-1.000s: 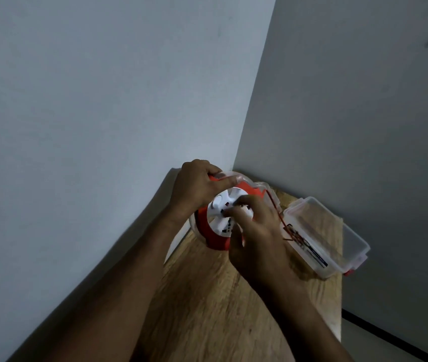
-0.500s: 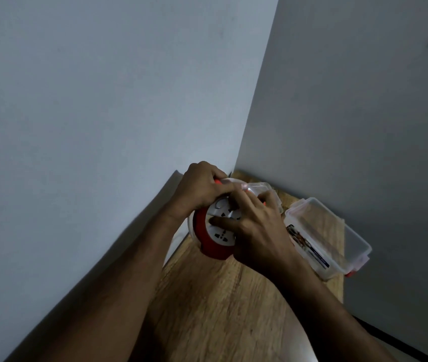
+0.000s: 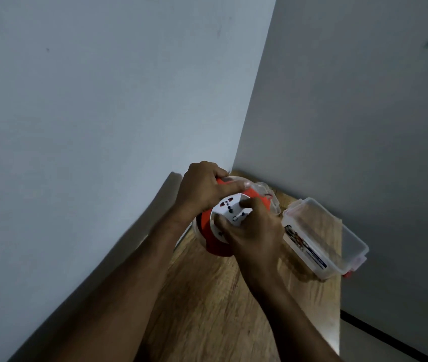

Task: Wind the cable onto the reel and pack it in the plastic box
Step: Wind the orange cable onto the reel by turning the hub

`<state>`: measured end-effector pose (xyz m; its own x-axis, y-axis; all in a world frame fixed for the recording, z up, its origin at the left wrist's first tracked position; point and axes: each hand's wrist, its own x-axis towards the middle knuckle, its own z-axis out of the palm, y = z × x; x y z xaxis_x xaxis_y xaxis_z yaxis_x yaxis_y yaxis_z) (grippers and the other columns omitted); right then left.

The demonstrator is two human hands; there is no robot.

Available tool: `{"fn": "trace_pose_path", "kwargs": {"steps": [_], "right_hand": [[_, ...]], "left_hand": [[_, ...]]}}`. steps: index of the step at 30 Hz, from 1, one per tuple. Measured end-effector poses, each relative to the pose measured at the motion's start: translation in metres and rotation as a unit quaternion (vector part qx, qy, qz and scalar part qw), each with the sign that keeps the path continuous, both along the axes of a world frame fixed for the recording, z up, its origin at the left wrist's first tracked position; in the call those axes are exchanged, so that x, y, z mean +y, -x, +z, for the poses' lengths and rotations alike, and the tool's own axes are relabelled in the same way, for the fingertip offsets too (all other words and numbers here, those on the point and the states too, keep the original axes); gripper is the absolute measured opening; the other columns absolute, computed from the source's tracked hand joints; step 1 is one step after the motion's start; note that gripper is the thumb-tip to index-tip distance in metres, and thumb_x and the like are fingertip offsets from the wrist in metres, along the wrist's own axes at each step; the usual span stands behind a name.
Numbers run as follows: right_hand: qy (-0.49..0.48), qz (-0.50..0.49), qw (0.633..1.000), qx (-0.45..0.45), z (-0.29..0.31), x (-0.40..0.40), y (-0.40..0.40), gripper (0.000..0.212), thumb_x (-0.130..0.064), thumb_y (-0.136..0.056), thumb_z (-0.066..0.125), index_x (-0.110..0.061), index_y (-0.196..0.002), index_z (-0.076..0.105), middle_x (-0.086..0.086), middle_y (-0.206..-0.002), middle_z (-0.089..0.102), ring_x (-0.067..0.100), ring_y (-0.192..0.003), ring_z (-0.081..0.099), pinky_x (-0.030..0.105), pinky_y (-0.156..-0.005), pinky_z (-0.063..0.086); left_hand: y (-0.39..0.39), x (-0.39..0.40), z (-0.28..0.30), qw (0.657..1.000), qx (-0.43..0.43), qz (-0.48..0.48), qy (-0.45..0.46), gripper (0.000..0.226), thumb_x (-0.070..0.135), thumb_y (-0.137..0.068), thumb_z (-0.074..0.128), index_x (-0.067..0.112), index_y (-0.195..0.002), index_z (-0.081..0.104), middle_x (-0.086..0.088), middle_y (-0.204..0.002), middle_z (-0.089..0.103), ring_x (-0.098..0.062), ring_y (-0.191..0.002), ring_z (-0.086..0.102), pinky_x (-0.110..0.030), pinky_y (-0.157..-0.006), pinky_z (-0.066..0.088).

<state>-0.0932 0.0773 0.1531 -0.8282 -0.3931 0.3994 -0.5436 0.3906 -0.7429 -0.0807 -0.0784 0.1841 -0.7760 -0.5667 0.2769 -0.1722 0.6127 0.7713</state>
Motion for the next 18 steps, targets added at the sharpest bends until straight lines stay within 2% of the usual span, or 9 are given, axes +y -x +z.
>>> {"fn": "trace_pose_path", "kwargs": {"steps": [3, 7, 9, 10, 11, 13, 15, 16, 18], "right_hand": [[0.118, -0.063, 0.979, -0.153, -0.007, -0.009, -0.006, 0.05, -0.046, -0.064, 0.091, -0.036, -0.102, 0.062, -0.023, -0.096, 0.063, -0.008, -0.086, 0.065, 0.004, -0.059, 0.049], [0.192, -0.124, 0.92, -0.317, -0.018, -0.021, -0.011, 0.047, -0.043, -0.063, 0.092, -0.036, -0.094, 0.058, -0.015, -0.104, 0.063, 0.014, -0.1, 0.066, 0.04, -0.081, 0.062], [0.169, -0.101, 0.915, -0.353, -0.015, -0.019, -0.009, 0.045, -0.045, -0.067, 0.089, -0.035, -0.094, 0.055, -0.011, -0.105, 0.063, 0.017, -0.098, 0.068, 0.045, -0.079, 0.062], [0.128, -0.076, 0.936, -0.32, -0.01, -0.014, -0.008, 0.043, -0.046, -0.072, 0.086, -0.034, -0.098, 0.055, -0.009, -0.104, 0.067, 0.013, -0.093, 0.07, 0.038, -0.075, 0.063], [0.074, -0.054, 0.968, -0.236, -0.003, -0.006, -0.009, 0.04, -0.046, -0.076, 0.084, -0.032, -0.103, 0.058, -0.008, -0.101, 0.071, 0.007, -0.086, 0.07, 0.027, -0.068, 0.062], [-0.027, -0.038, 0.998, 0.034, 0.009, 0.012, -0.008, 0.039, -0.036, -0.08, 0.082, -0.024, -0.113, 0.065, -0.006, -0.096, 0.075, 0.003, -0.078, 0.069, 0.013, -0.063, 0.053], [-0.084, 0.014, 0.967, 0.239, 0.015, 0.024, -0.007, 0.042, -0.024, -0.08, 0.081, -0.016, -0.118, 0.067, 0.004, -0.108, 0.072, 0.017, -0.089, 0.07, 0.022, -0.072, 0.053], [-0.119, 0.053, 0.95, 0.283, 0.016, 0.026, -0.007, 0.048, -0.021, -0.078, 0.081, -0.014, -0.123, 0.066, 0.009, -0.116, 0.069, 0.024, -0.096, 0.068, 0.03, -0.076, 0.056], [-0.221, 0.107, 0.924, 0.293, 0.014, 0.023, -0.008, 0.066, -0.023, -0.075, 0.085, -0.017, -0.135, 0.058, 0.015, -0.133, 0.059, 0.032, -0.113, 0.063, 0.045, -0.085, 0.059]], "left_hand": [[0.001, 0.003, -0.003, 0.999, -0.003, 0.004, 0.05, 0.052, 0.071, -0.071, 0.074, 0.02, -0.079, 0.081, 0.003, -0.07, 0.07, -0.014, -0.068, 0.065, -0.036, -0.064, 0.054], [0.003, 0.004, -0.007, 0.994, -0.017, 0.008, 0.112, 0.055, 0.072, -0.071, 0.075, 0.02, -0.087, 0.082, 0.009, -0.071, 0.063, -0.012, -0.069, 0.061, -0.026, -0.06, 0.042], [0.003, 0.002, -0.007, 0.993, -0.024, 0.004, 0.118, 0.055, 0.071, -0.072, 0.074, 0.019, -0.089, 0.082, 0.01, -0.071, 0.061, -0.01, -0.067, 0.058, -0.024, -0.06, 0.04], [0.002, 0.0, -0.007, 0.994, -0.024, 0.001, 0.108, 0.054, 0.07, -0.074, 0.073, 0.019, -0.089, 0.082, 0.009, -0.072, 0.064, -0.01, -0.066, 0.059, -0.024, -0.06, 0.043], [0.0, -0.004, -0.008, 0.996, -0.023, 0.0, 0.085, 0.052, 0.069, -0.076, 0.072, 0.019, -0.087, 0.081, 0.007, -0.073, 0.068, -0.01, -0.064, 0.061, -0.023, -0.061, 0.047], [-0.004, -0.013, -0.005, 0.999, -0.02, -0.001, 0.029, 0.046, 0.068, -0.077, 0.072, 0.023, -0.081, 0.08, 0.007, -0.074, 0.073, -0.009, -0.062, 0.066, -0.023, -0.061, 0.051], [-0.003, -0.017, -0.002, 1.0, -0.023, -0.009, 0.008, 0.048, 0.073, -0.073, 0.069, 0.026, -0.078, 0.08, 0.009, -0.073, 0.074, -0.004, -0.064, 0.067, -0.025, -0.061, 0.055], [-0.002, -0.017, 0.0, 1.0, -0.024, -0.013, 0.006, 0.053, 0.075, -0.07, 0.067, 0.025, -0.078, 0.081, 0.007, -0.073, 0.075, -0.005, -0.064, 0.068, -0.03, -0.063, 0.058], [0.001, -0.012, 0.003, 1.0, -0.022, -0.02, 0.0, 0.064, 0.08, -0.064, 0.064, 0.021, -0.078, 0.082, 0.002, -0.072, 0.075, -0.01, -0.067, 0.07, -0.039, -0.07, 0.06]]}}
